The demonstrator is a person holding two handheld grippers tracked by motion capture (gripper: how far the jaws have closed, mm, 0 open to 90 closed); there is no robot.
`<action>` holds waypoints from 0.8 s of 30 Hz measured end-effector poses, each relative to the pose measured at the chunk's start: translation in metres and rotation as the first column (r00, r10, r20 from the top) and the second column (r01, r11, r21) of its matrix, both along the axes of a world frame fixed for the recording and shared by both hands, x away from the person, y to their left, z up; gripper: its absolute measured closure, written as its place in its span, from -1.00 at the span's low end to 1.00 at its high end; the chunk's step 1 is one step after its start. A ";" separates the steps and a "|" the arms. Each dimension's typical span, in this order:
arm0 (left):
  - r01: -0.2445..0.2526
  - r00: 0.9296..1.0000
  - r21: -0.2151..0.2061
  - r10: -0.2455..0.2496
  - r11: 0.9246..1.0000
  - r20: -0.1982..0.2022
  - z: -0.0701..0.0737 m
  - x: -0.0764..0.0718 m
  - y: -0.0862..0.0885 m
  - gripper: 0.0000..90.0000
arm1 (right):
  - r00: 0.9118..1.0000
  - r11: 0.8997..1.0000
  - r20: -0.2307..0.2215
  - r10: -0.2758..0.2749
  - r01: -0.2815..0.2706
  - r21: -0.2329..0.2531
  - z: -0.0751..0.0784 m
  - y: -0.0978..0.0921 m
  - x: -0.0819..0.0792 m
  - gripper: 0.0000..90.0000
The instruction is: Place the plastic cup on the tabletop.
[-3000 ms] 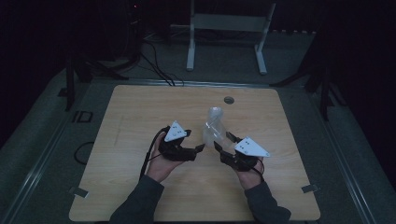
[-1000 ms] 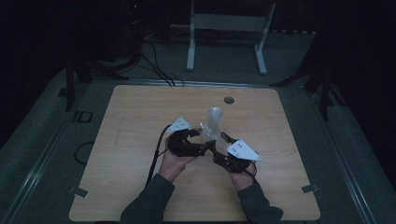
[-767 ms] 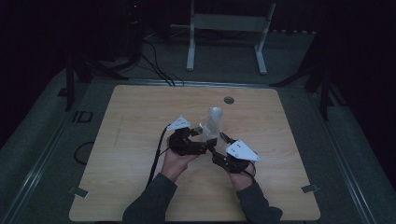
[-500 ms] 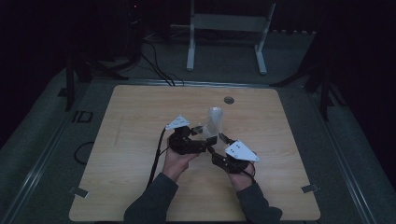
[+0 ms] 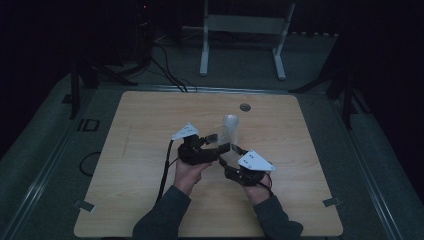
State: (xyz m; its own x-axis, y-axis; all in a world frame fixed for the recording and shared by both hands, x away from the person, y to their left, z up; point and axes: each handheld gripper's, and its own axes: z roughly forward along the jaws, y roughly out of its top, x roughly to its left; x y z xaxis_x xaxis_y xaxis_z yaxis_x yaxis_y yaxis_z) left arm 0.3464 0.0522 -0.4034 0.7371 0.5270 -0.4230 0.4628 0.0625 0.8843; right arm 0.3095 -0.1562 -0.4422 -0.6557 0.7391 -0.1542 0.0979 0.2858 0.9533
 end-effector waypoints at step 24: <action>-0.092 0.984 0.290 0.042 0.953 0.175 0.004 -0.015 -0.011 -0.30 | 0.993 0.996 -0.087 0.081 -0.083 -0.023 0.003 0.002 0.008 -0.27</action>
State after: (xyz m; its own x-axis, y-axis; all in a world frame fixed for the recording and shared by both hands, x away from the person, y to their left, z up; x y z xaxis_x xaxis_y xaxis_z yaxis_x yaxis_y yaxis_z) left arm 0.3316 0.0417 -0.3990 0.7419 0.6604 -0.1163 0.3130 -0.1877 0.9310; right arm 0.3175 -0.1538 -0.4395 -0.7257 0.6786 -0.1135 0.1540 0.3209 0.9345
